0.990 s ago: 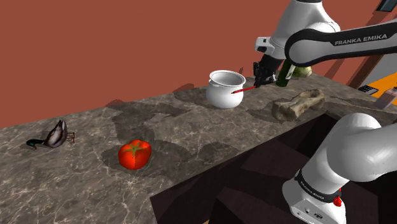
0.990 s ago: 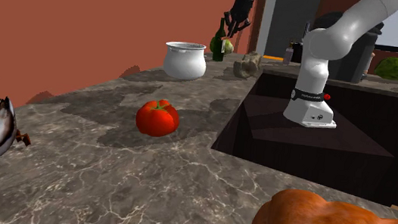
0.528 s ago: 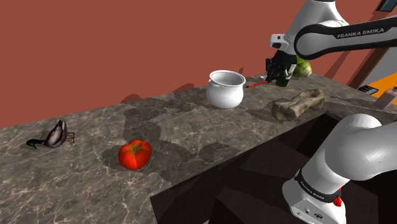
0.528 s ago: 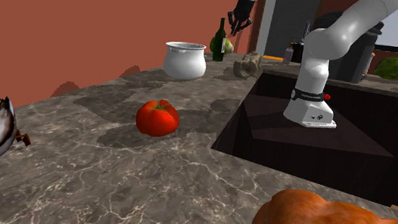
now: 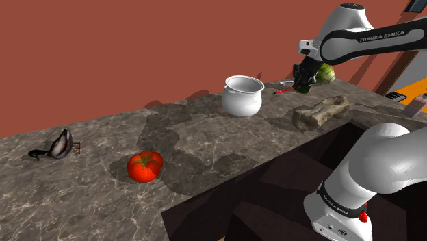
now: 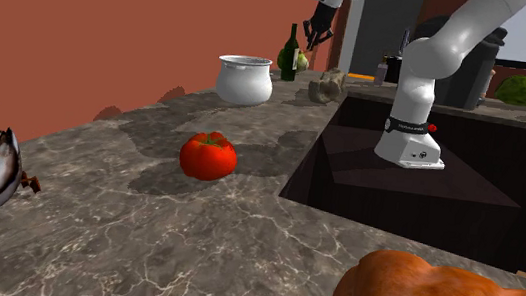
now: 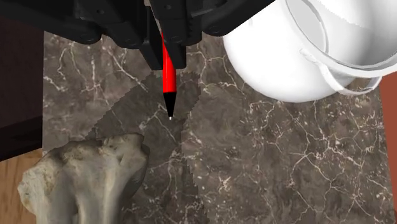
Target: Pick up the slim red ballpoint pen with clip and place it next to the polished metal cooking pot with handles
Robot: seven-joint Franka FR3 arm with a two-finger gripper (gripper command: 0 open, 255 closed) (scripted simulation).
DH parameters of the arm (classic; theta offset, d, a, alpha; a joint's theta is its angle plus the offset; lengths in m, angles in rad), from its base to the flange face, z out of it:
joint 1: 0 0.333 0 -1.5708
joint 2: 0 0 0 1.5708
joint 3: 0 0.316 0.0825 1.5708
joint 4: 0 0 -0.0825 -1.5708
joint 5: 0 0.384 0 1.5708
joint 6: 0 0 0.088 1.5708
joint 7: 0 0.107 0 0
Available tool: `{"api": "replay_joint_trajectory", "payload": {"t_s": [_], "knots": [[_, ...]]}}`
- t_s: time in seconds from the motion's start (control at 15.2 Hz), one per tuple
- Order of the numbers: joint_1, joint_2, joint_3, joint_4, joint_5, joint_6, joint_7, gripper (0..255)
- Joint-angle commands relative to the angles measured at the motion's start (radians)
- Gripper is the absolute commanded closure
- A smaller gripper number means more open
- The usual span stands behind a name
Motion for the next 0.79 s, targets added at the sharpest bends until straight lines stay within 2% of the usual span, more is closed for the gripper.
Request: {"api": "replay_joint_trajectory", "payload": {"t_s": [0.0, 0.73], "knots": [[-0.002, 0.014, -0.012, -0.020, -0.009, 0.035, 0.002, 255], [-0.007, 0.107, -0.073, -0.111, -0.053, 0.217, 0.019, 255]]}}
